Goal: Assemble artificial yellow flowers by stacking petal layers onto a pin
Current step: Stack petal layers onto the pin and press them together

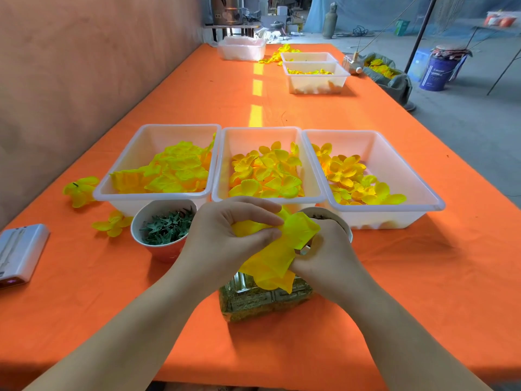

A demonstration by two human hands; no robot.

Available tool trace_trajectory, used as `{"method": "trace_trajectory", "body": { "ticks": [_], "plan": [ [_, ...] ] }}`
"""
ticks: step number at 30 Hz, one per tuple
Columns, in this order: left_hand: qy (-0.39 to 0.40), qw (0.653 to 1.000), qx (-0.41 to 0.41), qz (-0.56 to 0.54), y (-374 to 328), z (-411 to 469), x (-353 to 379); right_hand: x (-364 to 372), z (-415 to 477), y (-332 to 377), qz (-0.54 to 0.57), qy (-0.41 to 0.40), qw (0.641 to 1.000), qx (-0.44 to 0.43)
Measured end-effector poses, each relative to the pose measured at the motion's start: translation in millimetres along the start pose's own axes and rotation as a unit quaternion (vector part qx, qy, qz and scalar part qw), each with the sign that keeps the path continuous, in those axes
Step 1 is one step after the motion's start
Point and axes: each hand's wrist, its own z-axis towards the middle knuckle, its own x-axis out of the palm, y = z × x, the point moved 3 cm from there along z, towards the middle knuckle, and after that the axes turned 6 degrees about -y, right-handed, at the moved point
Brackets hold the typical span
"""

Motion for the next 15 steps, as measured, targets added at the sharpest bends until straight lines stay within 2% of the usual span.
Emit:
{"method": "trace_trajectory", "body": {
  "ticks": [7,15],
  "plan": [
    [0.016,0.995,-0.049,-0.08,4.8,2.2,0.5,0.9,0.6,0.8,0.046,0.004,0.999,0.003],
    [0.003,0.995,-0.075,-0.062,6.8,5.4,-0.3,0.6,1.5,2.8,0.038,0.019,0.999,-0.006]
  ]
}}
